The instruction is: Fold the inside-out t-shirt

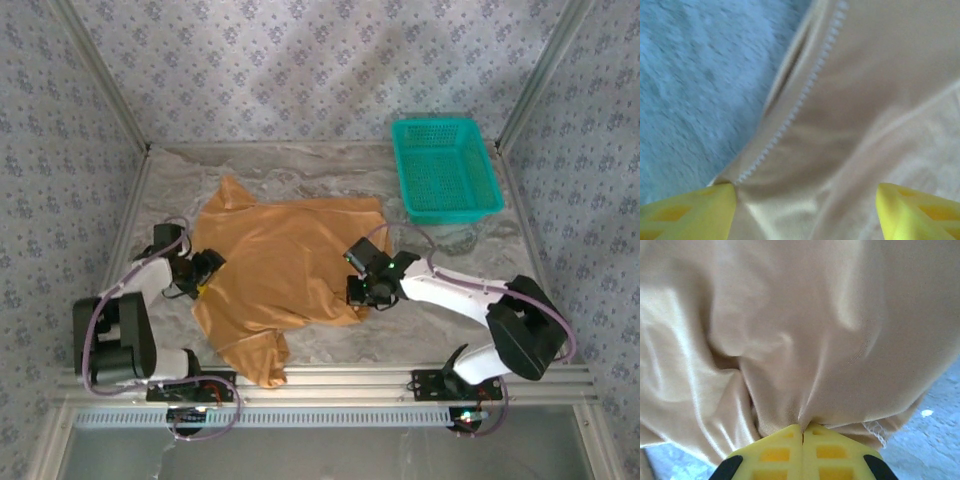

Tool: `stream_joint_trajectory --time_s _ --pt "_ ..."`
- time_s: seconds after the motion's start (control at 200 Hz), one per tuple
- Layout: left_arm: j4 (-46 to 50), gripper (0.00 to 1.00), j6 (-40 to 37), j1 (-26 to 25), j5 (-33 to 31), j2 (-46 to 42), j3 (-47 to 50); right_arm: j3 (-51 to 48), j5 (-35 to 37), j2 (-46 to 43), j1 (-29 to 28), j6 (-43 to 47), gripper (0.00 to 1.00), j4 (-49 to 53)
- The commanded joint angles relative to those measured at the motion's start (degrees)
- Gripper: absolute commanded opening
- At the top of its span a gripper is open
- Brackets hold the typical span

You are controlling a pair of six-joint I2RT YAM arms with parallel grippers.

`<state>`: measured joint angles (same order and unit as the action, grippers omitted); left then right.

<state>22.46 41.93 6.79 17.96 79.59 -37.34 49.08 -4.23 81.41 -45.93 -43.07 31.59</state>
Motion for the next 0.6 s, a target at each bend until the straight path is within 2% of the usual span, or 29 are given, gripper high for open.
stream_joint_trajectory --time_s 0.0,0.185,0.25,0.395,0.425,0.475,0.49,0.595 --pt "-1.8 0.7 1.1 1.8 0.6 5.4 -5.4 9.1 1.8 -3.7 1.0 5.2 0.0 12.9" --pt "0.5 0.67 0.1 1.8 -0.3 10.7 -10.3 22.3 2.9 -2.4 2.0 11.5 0.0 22.9" --pt "0.3 0.67 0.2 1.7 -0.3 10.3 -9.9 24.5 1.8 -0.2 3.3 13.0 0.05 21.9" --pt "0.3 0.67 0.5 1.5 -0.8 7.9 -8.3 31.2 -2.5 10.6 8.7 14.8 0.06 15.3" --pt "0.8 0.66 0.2 1.5 -1.1 7.2 -8.2 33.0 -2.9 13.1 9.7 15.1 0.11 14.6" --pt "2.2 0.66 -0.5 1.4 -1.7 5.9 -8.3 36.4 -3.3 16.9 11.1 16.5 0.34 15.0" --pt "2.6 0.66 -0.7 1.4 -2.0 5.5 -8.3 37.4 -3.0 17.7 11.5 17.4 0.38 15.6" --pt "7.1 0.66 -2.9 1.4 -4.1 1.1 -8.5 38.5 -1.0 19.4 13.0 17.8 0.45 17.7"
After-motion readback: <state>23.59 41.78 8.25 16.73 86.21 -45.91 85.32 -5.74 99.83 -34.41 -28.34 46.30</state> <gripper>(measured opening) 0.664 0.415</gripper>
